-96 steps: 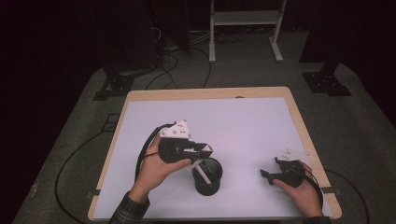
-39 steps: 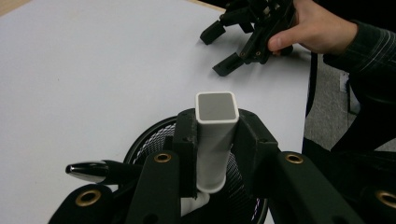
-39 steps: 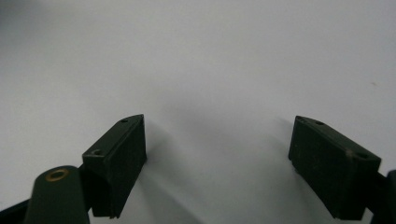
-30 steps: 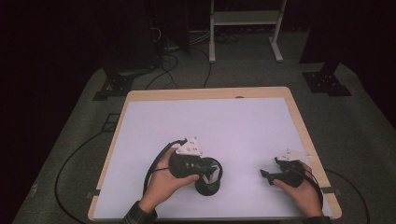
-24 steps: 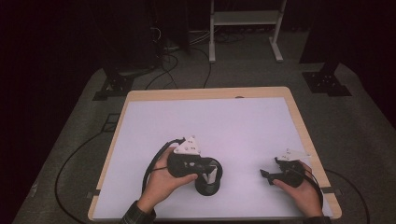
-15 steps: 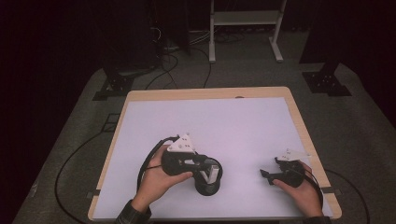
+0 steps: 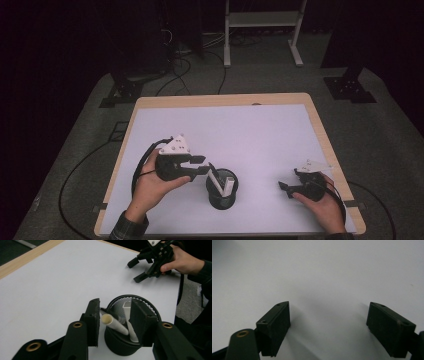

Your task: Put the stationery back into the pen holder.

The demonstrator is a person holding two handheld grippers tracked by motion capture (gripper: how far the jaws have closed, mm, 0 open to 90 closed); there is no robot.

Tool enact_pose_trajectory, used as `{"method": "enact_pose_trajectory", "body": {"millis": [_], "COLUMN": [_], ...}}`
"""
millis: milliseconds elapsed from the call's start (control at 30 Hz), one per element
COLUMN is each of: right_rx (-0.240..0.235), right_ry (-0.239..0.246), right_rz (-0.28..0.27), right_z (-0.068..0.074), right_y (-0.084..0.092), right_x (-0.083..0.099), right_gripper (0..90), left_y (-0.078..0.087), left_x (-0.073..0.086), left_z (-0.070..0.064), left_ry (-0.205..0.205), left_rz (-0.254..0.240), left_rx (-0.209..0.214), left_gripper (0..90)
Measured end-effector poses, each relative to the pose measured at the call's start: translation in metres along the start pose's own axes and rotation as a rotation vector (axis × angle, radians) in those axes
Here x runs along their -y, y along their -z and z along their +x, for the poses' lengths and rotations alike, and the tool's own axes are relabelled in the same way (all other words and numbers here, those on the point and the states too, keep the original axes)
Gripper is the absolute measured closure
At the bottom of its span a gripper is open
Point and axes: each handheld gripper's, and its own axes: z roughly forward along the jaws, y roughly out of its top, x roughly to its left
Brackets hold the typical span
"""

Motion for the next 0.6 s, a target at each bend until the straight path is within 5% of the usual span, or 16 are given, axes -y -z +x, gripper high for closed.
{"method": "enact_pose_trajectory", "body": {"millis": [400,600], "right_rx": [0.002,0.002], "right_ry": [0.002,0.001], "right_rz": [-0.001,-0.001], "right_z": [0.000,0.000], "right_y": [0.000,0.000], "right_x": [0.000,0.000], "right_gripper": [18.1,18.1], "left_y": [0.015,0.019], "left_x": [0.018,0.031], "left_z": [0.014,0.022], "left_ry": [0.019,0.038], "left_rz": [0.005,0.018], "left_rx": [-0.085,-0.122], "left_gripper": [23.8,17.0]}}
